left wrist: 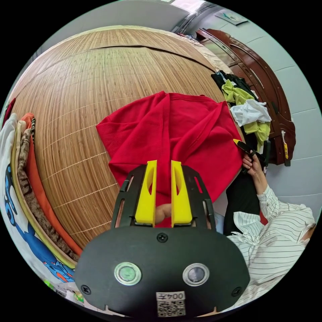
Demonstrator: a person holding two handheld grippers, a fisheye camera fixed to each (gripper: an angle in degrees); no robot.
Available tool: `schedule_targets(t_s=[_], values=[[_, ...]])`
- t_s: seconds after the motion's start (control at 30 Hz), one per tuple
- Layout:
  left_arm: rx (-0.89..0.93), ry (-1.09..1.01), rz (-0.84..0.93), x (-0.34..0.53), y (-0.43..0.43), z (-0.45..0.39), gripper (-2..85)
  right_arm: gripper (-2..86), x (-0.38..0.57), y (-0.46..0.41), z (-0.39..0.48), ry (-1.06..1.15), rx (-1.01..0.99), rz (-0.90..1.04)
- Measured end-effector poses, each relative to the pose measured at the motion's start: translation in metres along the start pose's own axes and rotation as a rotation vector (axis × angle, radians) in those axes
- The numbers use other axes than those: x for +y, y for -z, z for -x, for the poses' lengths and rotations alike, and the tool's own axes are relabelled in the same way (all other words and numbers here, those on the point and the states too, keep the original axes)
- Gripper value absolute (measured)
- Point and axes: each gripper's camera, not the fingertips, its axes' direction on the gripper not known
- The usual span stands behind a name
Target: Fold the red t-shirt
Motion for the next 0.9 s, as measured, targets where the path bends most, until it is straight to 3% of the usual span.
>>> schedule_targets(t_s=[0.9], values=[[0.062, 0.038, -0.034, 0.032, 0.004, 0.029, 1.2, -0.7, -0.004, 0.002, -0.035, -0.063, -0.079, -0.006]])
